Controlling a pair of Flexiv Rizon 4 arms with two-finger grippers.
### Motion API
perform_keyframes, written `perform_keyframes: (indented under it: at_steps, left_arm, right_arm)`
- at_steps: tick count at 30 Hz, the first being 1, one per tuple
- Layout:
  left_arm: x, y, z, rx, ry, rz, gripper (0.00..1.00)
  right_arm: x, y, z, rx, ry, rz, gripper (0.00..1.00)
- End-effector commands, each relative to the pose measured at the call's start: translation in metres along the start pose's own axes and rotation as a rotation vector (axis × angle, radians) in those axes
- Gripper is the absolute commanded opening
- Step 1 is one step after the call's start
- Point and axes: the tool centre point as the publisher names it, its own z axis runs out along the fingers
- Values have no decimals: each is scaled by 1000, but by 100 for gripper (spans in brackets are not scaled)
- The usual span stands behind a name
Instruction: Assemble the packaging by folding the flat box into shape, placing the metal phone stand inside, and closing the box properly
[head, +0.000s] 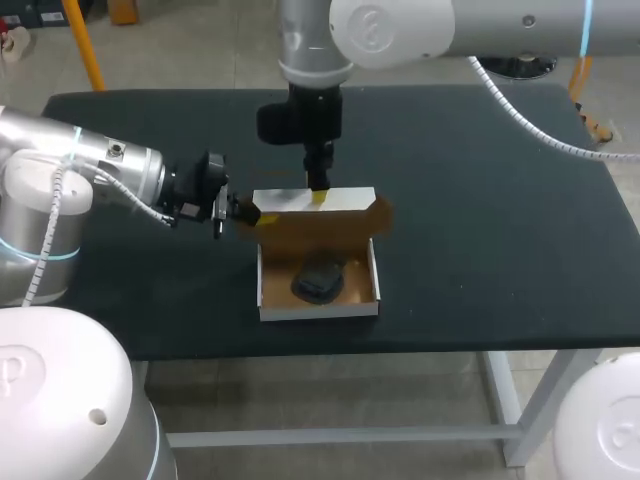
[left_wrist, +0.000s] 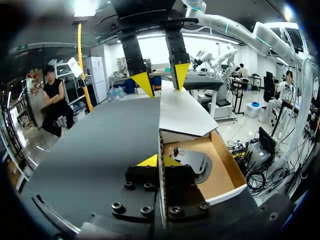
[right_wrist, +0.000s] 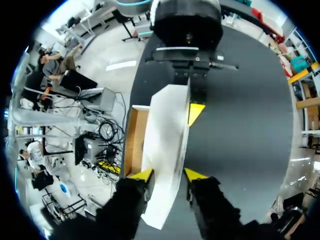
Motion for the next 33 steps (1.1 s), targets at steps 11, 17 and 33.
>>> perform_keyframes:
  at_steps: [11, 17, 33]
  left_arm:
    - [0, 2, 1, 1, 2, 1, 0]
    - [0, 2, 1, 1, 2, 1, 0]
    - [0, 2, 1, 1, 2, 1, 0]
  right_arm:
    - [-8, 5, 12, 17, 37, 2, 22]
    - [-8, 5, 13, 23, 43, 4, 0]
    - [3, -1, -7, -42, 12, 26, 100]
